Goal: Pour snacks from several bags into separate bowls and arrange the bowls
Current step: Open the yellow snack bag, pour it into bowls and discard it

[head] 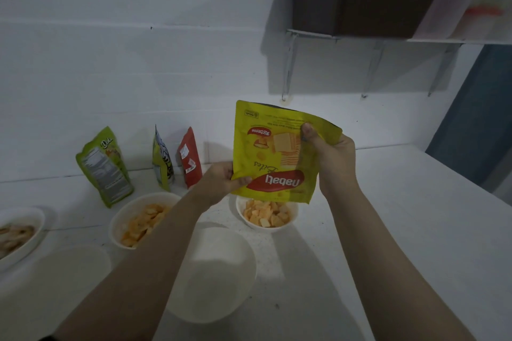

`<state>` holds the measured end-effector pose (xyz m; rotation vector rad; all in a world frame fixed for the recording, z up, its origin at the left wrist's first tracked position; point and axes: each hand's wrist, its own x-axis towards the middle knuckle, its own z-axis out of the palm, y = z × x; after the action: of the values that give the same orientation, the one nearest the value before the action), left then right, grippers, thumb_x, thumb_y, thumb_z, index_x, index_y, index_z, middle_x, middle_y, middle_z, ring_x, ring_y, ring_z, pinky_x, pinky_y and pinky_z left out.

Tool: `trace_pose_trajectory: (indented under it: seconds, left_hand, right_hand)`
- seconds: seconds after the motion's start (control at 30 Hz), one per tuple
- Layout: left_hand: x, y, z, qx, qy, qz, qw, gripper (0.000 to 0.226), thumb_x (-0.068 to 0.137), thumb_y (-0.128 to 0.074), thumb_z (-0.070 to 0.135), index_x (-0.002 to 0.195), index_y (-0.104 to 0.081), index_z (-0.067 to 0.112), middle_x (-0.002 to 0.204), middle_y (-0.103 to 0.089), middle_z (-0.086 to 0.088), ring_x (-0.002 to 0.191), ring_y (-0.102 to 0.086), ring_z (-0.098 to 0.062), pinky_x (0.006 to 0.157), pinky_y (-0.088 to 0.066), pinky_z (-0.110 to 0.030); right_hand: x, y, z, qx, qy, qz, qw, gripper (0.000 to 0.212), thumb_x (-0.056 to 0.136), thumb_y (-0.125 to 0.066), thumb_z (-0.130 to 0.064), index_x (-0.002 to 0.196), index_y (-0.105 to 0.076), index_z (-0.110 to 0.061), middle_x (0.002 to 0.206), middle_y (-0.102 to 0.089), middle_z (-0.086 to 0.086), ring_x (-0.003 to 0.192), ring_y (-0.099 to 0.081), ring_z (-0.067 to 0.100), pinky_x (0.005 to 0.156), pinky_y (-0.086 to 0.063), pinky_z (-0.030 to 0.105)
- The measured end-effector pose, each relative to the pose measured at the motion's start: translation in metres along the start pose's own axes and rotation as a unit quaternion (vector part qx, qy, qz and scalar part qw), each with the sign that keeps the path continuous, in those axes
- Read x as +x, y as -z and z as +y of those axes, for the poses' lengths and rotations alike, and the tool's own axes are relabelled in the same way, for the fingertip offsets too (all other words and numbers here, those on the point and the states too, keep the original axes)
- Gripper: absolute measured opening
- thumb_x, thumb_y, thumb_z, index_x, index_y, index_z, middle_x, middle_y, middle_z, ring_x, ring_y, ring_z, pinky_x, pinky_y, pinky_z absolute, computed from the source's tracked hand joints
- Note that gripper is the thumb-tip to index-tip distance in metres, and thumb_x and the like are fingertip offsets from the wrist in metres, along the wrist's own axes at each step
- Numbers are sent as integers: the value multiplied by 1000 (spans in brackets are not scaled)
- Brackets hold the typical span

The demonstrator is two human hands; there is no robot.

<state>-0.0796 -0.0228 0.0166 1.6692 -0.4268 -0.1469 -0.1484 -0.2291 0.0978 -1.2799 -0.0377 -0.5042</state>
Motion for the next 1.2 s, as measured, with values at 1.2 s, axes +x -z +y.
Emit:
trace_pose_trajectory:
  seconds: [1.2]
  left_hand:
    - [21, 0, 49, -187, -79, 226, 953, 15, 91, -66, 27, 100, -73, 18, 102, -74, -4, 102, -69, -25, 88, -55, -41]
  right_hand:
    - [-3, 18, 91, -204, -169, -98, 959, 19, 74, -86, -24, 91, -78, -19, 88, -79, 1, 84, -75, 20, 75, -59, 32]
